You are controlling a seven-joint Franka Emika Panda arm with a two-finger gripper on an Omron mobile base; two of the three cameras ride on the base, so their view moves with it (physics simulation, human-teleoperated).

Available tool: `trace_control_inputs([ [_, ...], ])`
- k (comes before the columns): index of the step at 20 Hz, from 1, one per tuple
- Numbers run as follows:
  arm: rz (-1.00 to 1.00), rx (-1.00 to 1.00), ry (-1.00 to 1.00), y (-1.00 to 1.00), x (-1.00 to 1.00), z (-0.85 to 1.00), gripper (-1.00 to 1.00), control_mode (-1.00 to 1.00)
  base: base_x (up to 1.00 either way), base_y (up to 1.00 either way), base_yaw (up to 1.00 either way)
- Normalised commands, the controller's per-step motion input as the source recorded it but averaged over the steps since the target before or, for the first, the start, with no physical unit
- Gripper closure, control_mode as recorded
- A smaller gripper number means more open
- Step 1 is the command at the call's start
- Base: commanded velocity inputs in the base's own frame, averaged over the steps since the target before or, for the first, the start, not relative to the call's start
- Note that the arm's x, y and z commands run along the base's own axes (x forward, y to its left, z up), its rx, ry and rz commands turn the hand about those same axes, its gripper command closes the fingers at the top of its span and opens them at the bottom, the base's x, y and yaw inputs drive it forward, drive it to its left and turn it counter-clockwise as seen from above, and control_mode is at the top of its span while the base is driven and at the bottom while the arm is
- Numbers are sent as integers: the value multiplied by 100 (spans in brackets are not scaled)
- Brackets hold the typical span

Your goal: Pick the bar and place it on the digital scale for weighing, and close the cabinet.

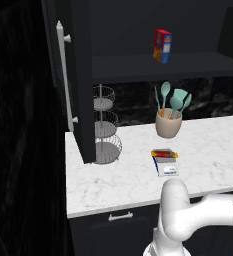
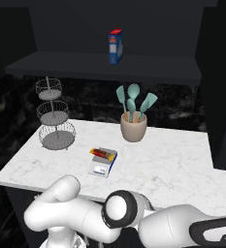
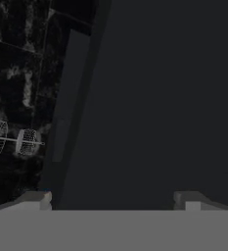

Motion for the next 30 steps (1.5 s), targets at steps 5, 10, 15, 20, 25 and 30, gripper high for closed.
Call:
trace_control_inputs([
  [5,0,0,-1,81,2,0,-100,-100,0,0,0],
  [10,0,0,0,83,3,0,-100,-100,0,0,0],
  [15,-1,-3,0,80,47,-9,-100,-100,0,0,0],
  [20,-6,-3,0,73,78,-49,-100,-100,0,0,0],
  [25,-7,-3,0,86,67,-43,-100,-100,0,0,0],
  [30,-7,-2,0,83,61,-41,-100,-100,0,0,0],
])
